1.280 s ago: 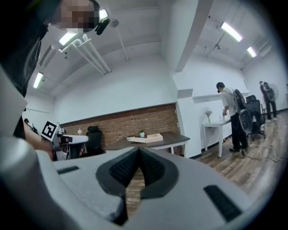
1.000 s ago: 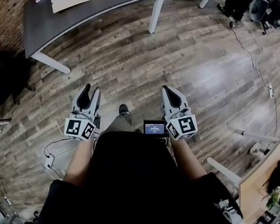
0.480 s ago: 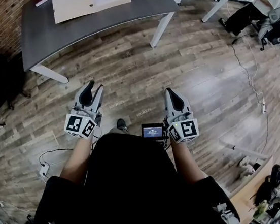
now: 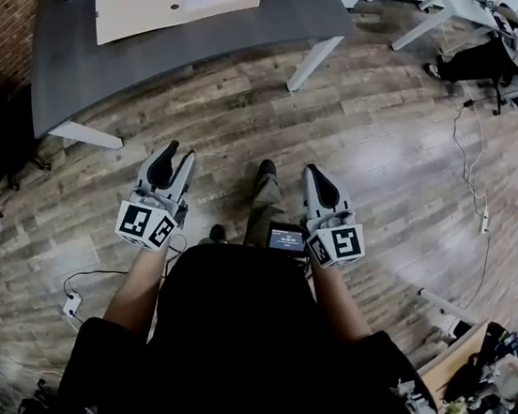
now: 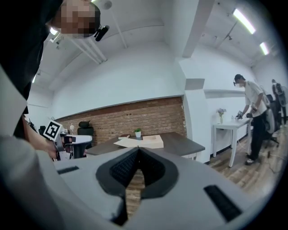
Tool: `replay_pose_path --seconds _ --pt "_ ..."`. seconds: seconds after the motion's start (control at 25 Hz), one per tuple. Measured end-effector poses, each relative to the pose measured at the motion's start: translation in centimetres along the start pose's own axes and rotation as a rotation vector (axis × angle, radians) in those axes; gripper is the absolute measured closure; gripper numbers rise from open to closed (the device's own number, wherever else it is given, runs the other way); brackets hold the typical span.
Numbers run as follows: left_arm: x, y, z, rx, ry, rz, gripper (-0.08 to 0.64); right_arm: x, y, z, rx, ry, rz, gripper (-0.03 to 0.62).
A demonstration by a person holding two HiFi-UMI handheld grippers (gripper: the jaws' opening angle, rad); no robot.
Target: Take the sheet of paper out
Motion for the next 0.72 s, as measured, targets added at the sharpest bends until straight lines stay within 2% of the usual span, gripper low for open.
replay_pose_path --seconds 0.16,0.48,0.72 --pt "-1.5 -5.4 -1.0 -0.002 0.007 -0.057 0.407 5.0 -5.6 -1.3 0.016 -0.01 -0.06 0.589" --pt "-3.2 -15.9 -6.4 0.051 -0.006 -0.201 0.407 17.4 -14.7 -5.9 0.026 0.006 -0.169 0.589" --pt "-4.0 -21.9 -9.3 0.096 0.004 -0.298 0.407 23.9 -21.5 -8.0 0.028 0.014 -0.254 0.589"
Point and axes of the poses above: the fingertips, and each gripper's own axes: y backward along the fingers, x to its right, z out of its underside, the point moved 9 cm from there along y, backward along the fingers, and after that the axes turned 4 degrees about -x, right-handed, at the moved point
